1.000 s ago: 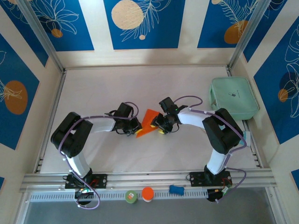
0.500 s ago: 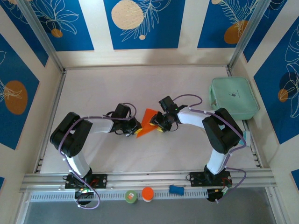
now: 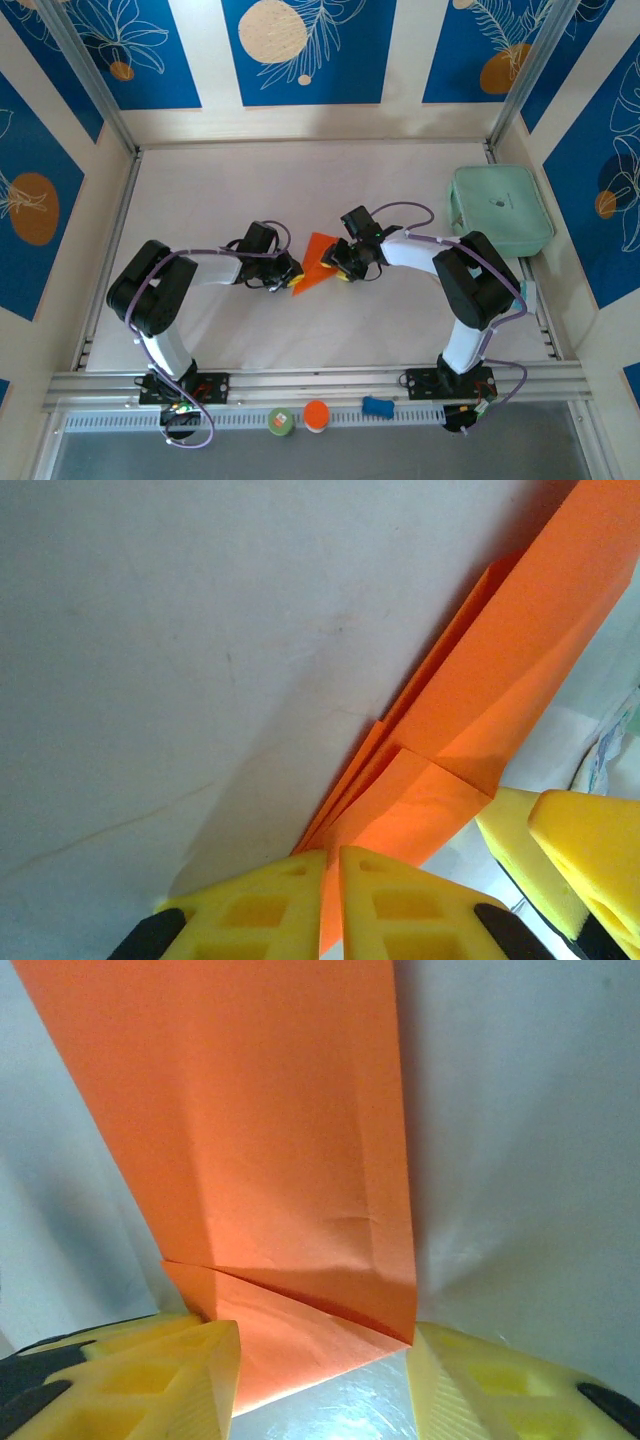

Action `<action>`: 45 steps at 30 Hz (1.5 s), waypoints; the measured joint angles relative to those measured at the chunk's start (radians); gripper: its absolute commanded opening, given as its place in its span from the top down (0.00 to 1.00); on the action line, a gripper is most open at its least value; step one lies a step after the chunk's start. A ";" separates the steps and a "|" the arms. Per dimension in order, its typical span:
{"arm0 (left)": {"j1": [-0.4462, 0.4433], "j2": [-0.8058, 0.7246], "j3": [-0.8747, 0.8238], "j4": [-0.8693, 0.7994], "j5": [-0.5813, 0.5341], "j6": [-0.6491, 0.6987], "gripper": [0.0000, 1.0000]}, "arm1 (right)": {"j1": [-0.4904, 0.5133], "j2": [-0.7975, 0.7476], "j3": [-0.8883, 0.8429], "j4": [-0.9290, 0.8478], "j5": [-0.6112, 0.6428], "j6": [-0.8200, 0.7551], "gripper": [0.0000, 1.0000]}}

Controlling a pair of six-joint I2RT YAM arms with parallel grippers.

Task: Fold a paper plane with a square sheet of paper (pick it up from the middle)
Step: Fold the wing for the fifth time at the center of the table.

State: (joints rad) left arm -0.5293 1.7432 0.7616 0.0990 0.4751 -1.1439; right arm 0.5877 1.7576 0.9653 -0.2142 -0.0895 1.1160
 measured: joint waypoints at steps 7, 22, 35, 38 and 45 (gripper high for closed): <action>0.004 0.000 -0.001 0.000 0.005 0.000 0.85 | 0.000 0.000 -0.021 0.063 -0.043 0.002 0.56; 0.012 -0.001 -0.001 -0.001 0.021 0.001 0.82 | -0.009 -0.002 -0.081 0.185 -0.091 0.006 0.79; 0.026 -0.030 0.003 -0.050 0.003 0.055 0.78 | -0.012 -0.023 -0.085 0.195 -0.072 -0.016 1.00; 0.031 -0.060 0.003 -0.086 -0.025 0.107 0.70 | -0.016 -0.049 -0.085 0.170 -0.043 -0.028 1.00; 0.017 -0.183 0.006 -0.108 -0.105 0.287 0.44 | -0.018 -0.135 -0.084 0.072 0.034 -0.042 1.00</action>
State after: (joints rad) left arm -0.5121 1.5597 0.7681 -0.0093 0.3698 -0.8570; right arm 0.5694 1.6230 0.8818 -0.1425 -0.0559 1.0740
